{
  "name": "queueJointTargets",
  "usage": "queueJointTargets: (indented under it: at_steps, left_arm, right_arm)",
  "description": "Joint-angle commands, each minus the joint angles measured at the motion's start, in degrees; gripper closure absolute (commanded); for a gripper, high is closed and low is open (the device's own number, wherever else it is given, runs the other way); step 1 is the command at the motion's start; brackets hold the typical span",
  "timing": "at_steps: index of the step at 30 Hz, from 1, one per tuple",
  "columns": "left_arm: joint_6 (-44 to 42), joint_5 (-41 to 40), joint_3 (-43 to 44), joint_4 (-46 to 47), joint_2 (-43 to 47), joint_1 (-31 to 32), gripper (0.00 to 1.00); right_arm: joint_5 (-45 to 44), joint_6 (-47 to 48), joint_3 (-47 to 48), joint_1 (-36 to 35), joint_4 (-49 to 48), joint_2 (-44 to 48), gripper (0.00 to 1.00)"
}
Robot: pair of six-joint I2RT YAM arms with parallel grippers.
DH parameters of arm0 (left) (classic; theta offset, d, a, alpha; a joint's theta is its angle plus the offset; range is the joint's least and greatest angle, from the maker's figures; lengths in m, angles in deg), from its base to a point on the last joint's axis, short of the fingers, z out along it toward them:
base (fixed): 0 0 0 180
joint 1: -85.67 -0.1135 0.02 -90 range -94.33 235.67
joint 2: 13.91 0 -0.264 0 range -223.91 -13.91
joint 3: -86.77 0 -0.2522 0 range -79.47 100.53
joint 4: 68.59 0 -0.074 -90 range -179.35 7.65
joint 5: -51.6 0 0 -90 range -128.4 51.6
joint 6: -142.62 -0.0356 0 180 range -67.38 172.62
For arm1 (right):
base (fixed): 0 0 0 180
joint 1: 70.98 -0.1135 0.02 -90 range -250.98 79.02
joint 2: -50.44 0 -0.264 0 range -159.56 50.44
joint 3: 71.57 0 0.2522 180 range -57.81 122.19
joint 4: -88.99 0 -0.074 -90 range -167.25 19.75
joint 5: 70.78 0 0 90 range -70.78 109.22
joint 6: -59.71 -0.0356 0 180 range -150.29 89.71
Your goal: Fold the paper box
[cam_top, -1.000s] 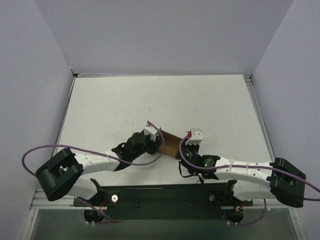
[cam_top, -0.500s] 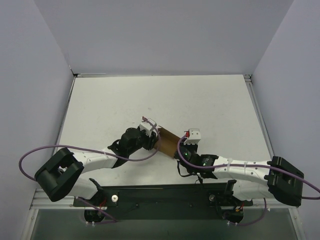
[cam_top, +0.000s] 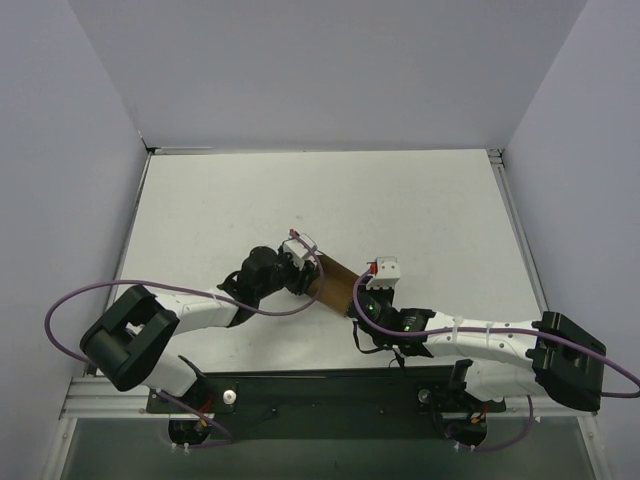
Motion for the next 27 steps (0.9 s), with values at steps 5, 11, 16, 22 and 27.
queueJointTargets:
  at_steps: [5,11,16,22,27]
  left_arm:
    - [-4.1,6.5,2.3,5.8,-1.5,-3.2,0.42]
    - [-5.4,11.9,4.6,5.3,-3.0,-3.9,0.42]
    - [-5.0,12.9,5.7,5.2,-4.5,-3.9,0.49]
    - [-2.9,12.2,6.5,4.1,-5.9,-4.1,0.76]
    - [-0.3,11.3,5.8,5.8,-6.4,-4.0,0.83]
  right_arm:
    - [0.4,-0.5,1.9,-0.2,-0.2,-0.9,1.00]
    - [0.9,-0.5,2.1,0.2,-0.3,-1.3,1.00]
    - [1.1,-0.5,2.0,0.4,-0.4,-1.4,1.00]
    - [1.3,-0.5,2.1,0.8,-0.4,-1.7,1.00]
    - [1.5,-0.6,2.1,1.0,-0.7,-2.2,1.00]
